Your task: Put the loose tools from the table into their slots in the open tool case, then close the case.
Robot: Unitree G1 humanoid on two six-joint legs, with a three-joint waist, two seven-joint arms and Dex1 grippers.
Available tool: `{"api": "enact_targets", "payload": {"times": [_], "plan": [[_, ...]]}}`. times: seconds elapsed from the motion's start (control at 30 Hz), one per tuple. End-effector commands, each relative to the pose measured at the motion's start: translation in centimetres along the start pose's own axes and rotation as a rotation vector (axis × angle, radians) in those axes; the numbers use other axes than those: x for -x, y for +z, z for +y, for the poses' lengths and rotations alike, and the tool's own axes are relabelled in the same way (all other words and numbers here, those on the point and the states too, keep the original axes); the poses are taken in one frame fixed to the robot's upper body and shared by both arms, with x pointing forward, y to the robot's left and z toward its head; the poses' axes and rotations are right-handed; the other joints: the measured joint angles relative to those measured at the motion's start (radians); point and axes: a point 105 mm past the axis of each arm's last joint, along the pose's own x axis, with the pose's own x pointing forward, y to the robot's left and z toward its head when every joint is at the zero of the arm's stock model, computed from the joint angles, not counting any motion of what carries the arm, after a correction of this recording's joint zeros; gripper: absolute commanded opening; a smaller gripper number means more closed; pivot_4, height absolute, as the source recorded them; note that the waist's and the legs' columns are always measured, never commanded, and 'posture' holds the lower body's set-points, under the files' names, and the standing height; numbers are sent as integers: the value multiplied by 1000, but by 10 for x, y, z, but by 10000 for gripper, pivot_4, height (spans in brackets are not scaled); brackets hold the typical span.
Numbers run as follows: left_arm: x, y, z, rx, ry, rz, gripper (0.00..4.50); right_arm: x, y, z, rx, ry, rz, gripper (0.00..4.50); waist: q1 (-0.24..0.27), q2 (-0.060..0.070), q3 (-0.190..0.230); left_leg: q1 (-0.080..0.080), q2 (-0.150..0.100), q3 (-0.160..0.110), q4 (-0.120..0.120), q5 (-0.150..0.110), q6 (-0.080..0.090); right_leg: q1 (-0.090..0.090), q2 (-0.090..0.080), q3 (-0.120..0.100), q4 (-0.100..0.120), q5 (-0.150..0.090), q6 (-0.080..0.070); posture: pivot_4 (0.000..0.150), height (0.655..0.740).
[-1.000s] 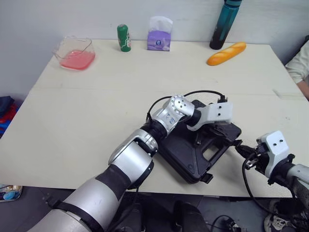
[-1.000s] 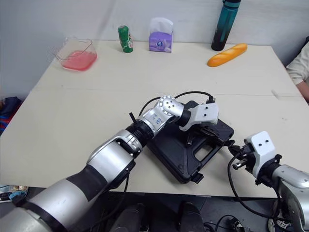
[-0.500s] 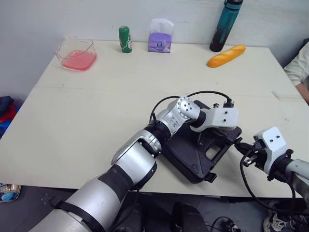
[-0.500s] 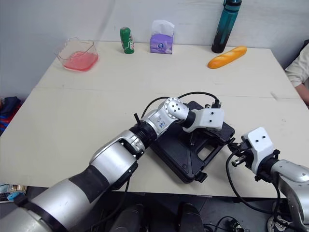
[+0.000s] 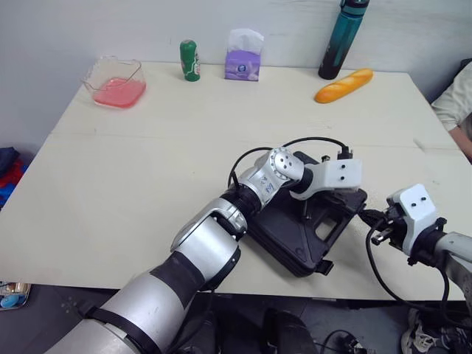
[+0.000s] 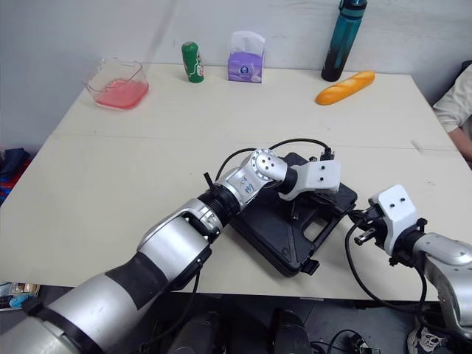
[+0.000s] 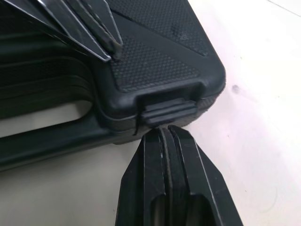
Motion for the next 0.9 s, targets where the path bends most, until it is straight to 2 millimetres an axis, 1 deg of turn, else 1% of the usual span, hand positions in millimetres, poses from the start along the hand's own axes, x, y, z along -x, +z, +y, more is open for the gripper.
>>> {"api": "enact_targets", "payload": {"times": [0.03, 0.23, 0.33, 0.5, 0.6, 0.7, 0.8, 0.9], "plan": [[-4, -42, -13, 53, -25, 182, 630, -3, 16, 9, 13, 38, -61, 0, -1, 0, 0, 0, 0, 0, 0, 0, 0, 0, 0, 0, 0, 0, 0, 1500, 7400], [-6, -46, -17, 60, -35, 201, 630, -11, 21, 9, 82, 16, -76, 0, -8, -2, -1, 1, 0, 0, 0, 0, 0, 1, 0, 0, 0, 0, 0, 1500, 7400], [-6, -46, -16, 62, -26, 199, 630, -12, 13, 6, 92, 4, -32, 0, -14, -3, -2, 2, 0, 0, 0, 0, -1, 2, 0, 0, 0, 0, 0, 1500, 7400], [-4, -45, -12, 83, -3, 193, 630, -6, 7, -2, 93, -20, -3, 0, -18, -3, -2, 2, 0, -1, 0, 0, -1, 3, -1, 0, -1, 0, 0, 1500, 7400], [-3, -43, -10, 90, 3, 178, 630, -4, 0, -8, 111, -38, 42, 0, -18, -3, -2, 2, 0, -1, 0, -1, -1, 3, -1, 0, -1, 0, 0, 1500, 7400], [2, -29, -1, 126, 28, 119, 630, -1, -5, -14, 108, -50, 74, 0, -19, -3, -2, 2, 0, -1, 0, -1, -1, 3, -2, 0, -1, 0, 0, 1500, 7400], [9, -11, 9, 194, 35, 33, 630, 0, -2, -16, 99, -52, 61, 0, -21, -3, -2, 2, 0, -1, 0, -1, -1, 3, -2, 0, -1, 0, 0, 1500, 7400], [20, 14, 21, 258, 38, -77, 630, -1, 0, -17, 102, -53, 57, 0, -21, -2, -2, 1, 0, -1, -1, -1, -1, 0, -1, 0, -1, 0, 0, 1500, 7400]]}}
